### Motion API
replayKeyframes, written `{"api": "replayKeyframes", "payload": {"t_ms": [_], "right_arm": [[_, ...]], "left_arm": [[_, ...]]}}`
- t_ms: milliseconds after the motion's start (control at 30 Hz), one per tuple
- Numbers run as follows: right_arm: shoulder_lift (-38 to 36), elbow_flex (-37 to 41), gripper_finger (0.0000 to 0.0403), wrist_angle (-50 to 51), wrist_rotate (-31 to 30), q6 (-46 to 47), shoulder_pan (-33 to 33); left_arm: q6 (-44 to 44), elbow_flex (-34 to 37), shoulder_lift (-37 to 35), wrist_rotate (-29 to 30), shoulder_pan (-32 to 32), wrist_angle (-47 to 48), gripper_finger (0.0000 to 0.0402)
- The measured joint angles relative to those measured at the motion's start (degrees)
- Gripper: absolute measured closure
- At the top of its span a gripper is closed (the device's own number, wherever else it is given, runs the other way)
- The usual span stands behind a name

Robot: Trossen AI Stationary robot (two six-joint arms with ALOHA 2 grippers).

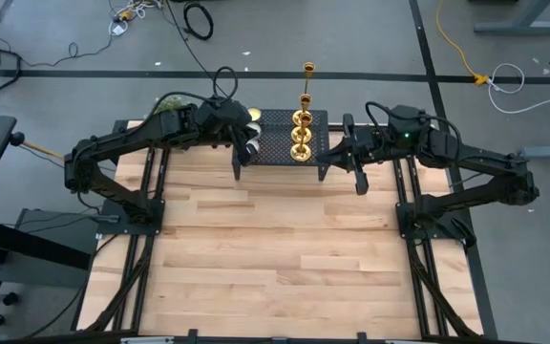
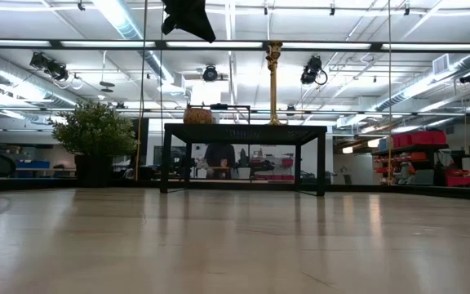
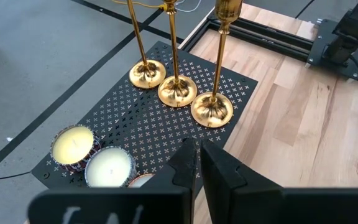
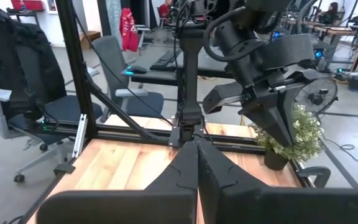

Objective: Pick & Place candle stick holders
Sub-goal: Return to Home Position

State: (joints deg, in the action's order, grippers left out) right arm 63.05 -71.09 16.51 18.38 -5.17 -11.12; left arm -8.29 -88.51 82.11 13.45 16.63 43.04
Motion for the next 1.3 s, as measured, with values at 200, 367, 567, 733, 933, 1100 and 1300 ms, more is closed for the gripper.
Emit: {"api": "replayKeyframes", "payload": {"t_ms": [200, 367, 567, 733, 933, 1100, 1300], "right_arm": [[0.0, 0.0, 0.0402, 0.0, -2.8, 0.2, 0.6], [0.0, 0.0, 0.0402, 0.0, -2.9, 0.2, 0.6], [0.0, 0.0, 0.0402, 1.0, -2.9, 0.2, 0.6], [0.1, 0.0, 0.0402, 1.5, -2.9, 0.2, 0.6], [0.1, 0.0, 0.0402, 1.5, -2.9, 0.2, 0.6], [0.1, 0.0, 0.0402, 1.5, -2.9, 0.2, 0.6], [0.1, 0.0, 0.0399, 1.5, -2.9, 0.2, 0.6]], "left_arm": [[0.0, 0.0, 0.0, 0.0, 0.0, 0.0, 0.0374], [0.0, 0.0, 0.0, 0.0, 0.0, 0.0, 0.0374], [0.0, 0.0, 0.0, 0.0, 0.0, 0.0, 0.0374], [0.0, 0.0, 0.0, 0.0, 0.0, 0.0, 0.0374], [0.0, 0.0, 0.0, 0.0, 0.0, 0.0, 0.0374], [0.0, 0.0, 0.0, 0.0, 0.0, 0.0, 0.0374], [0.0, 0.0, 0.0, 0.0, 0.0, 0.0, 0.0374]]}}
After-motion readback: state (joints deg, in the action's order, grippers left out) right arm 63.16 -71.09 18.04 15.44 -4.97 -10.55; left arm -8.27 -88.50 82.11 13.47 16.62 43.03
